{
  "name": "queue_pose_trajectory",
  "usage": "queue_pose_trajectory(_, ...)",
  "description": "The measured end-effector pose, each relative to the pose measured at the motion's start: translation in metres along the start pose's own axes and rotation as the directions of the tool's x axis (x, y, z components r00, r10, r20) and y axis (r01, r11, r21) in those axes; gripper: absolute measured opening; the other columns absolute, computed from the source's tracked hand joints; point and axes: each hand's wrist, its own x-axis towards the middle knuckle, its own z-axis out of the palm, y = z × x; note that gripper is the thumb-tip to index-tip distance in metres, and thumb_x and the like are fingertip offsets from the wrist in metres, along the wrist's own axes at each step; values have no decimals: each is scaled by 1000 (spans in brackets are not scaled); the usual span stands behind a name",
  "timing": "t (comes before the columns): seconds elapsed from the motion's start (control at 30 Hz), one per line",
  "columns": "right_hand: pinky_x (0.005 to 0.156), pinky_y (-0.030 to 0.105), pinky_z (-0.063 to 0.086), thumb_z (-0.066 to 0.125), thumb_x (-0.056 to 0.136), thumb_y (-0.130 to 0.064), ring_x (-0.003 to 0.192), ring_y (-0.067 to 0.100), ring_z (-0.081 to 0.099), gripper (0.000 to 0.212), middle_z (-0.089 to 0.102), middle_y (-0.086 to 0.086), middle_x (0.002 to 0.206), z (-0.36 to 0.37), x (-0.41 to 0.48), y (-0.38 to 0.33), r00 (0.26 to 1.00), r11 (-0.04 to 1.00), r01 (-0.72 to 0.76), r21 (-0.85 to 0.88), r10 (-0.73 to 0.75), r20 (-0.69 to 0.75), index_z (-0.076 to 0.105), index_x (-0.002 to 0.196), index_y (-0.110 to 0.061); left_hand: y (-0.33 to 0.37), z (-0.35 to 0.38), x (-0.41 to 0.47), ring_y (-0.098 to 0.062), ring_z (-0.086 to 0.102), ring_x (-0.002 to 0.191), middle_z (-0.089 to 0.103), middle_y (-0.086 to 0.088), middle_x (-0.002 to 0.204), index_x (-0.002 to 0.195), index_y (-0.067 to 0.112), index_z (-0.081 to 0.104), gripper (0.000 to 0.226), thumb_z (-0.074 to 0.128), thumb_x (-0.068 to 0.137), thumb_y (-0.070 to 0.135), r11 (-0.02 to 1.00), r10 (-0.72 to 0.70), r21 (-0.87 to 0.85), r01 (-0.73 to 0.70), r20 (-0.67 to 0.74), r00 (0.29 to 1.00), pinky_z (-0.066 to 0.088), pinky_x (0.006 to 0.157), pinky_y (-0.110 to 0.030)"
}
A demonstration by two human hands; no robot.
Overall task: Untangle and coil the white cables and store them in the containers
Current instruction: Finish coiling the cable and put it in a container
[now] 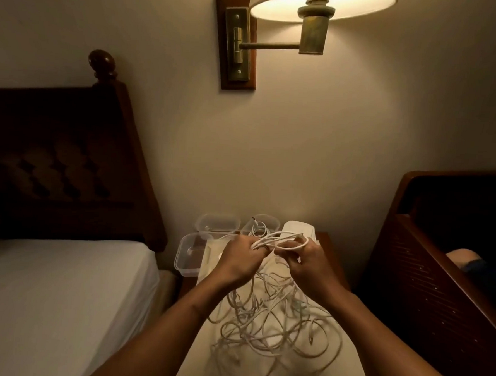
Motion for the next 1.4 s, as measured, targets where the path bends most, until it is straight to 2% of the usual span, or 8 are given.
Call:
queue_pose_trajectory(0.3,62,17,49,59,100,-18,70,4,59,15,66,-4,78,-10,-25,-38,980,897,-197,396,184,71,74,97,-16,5,-31,0,-10,28,42,47,-1,53,86,4,74,31,55,104,20,856,-124,-489,170,124,984,21,41,-23)
queue_pose_trajectory(0.57,59,34,48,64,95,-18,66,12,54,16,65,-8,71,-33,-30,-59,947,621,-163,767,316,-54,79,101,-14,-40,-41,-28,-8,40,47,63,-13,91,109,0,66,14,59,98,5,756,-381,-501,422,187,905,37,44,-24)
queue_pose_trajectory(0.77,59,29,43,63,96,-12,67,14,54,20,68,6,80,-46,-28,-58,991,770,-115,628,128,24,80,88,-19,-56,-32,-48,-27,52,133,43,-11,155,157,19,26,135,78,51,84,917,-358,-87,389,250,900,49,108,-46)
queue_pose_trajectory(0.83,59,16,43,62,94,-3,68,6,56,21,68,5,79,-50,-24,-61,996,783,-89,616,61,67,79,86,-12,-35,-36,-56,-20,39,144,37,1,159,156,23,34,116,55,66,92,976,-211,-27,215,123,970,38,116,-40)
queue_pose_trajectory(1.0,71,23,51,70,88,-20,82,13,64,11,66,6,88,-56,-8,-71,990,819,-74,568,-7,138,79,90,-15,27,-40,-77,-5,60,74,67,9,79,99,14,76,24,59,100,32,907,150,-406,-108,72,986,46,65,-16)
queue_pose_trajectory(1.17,83,29,51,66,90,-49,108,10,59,28,60,-11,118,-37,-19,-78,963,890,-212,403,261,-69,63,116,-37,32,-47,-66,-23,66,65,68,-12,73,101,-4,73,16,64,98,9,810,24,-587,-7,21,1000,56,57,-31)
queue_pose_trajectory(1.3,82,22,53,50,101,-40,97,19,65,32,69,2,99,-17,-54,-95,959,695,-278,663,245,144,64,108,-12,38,-59,-57,-35,73,74,72,-23,85,102,-9,69,21,70,92,9,646,-63,-757,102,80,995,62,61,-35)
queue_pose_trajectory(1.4,72,29,58,52,101,-21,80,31,66,21,67,6,80,-12,-65,-104,972,658,-235,715,165,168,66,105,-6,43,-63,-52,-34,75,75,76,-21,88,103,-8,68,23,71,93,13,709,-79,-699,94,54,995,61,60,-34)
